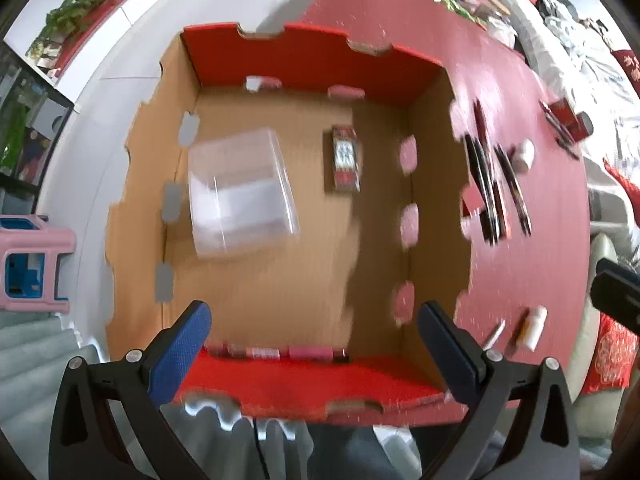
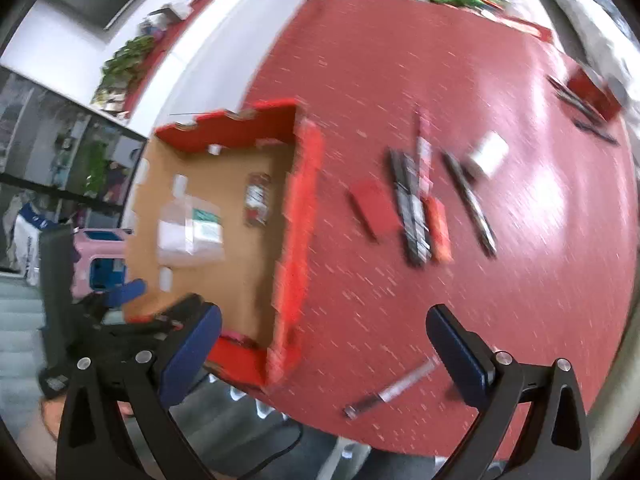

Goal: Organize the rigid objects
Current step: 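Move both tools back over the table toward the remaining items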

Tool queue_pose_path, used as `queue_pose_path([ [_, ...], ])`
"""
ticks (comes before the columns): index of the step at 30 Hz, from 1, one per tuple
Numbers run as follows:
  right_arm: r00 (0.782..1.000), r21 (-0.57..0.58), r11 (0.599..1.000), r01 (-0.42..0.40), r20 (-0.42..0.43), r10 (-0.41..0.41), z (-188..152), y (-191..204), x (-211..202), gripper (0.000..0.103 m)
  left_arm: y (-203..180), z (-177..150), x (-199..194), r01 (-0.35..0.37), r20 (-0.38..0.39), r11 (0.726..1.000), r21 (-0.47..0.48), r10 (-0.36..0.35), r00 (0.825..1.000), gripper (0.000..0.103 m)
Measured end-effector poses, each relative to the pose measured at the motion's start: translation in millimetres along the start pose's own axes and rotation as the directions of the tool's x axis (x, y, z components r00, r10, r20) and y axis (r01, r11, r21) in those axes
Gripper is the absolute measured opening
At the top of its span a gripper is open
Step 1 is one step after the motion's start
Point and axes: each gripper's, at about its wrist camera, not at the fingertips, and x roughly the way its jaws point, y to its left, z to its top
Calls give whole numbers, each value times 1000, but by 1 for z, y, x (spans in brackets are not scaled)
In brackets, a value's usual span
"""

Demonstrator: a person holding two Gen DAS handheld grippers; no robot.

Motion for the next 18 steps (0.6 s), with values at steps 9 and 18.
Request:
queue_pose_path([
  [9,999,165,985,51,1,-52,-51,-61,-11,103,-43,-17,-24,4,13,982,189,-6,1000,103],
  [18,993,402,916,0,105,-47,-80,-109,-33,103,-68,-9,-41,-5,43,960,280,-7,999,103],
])
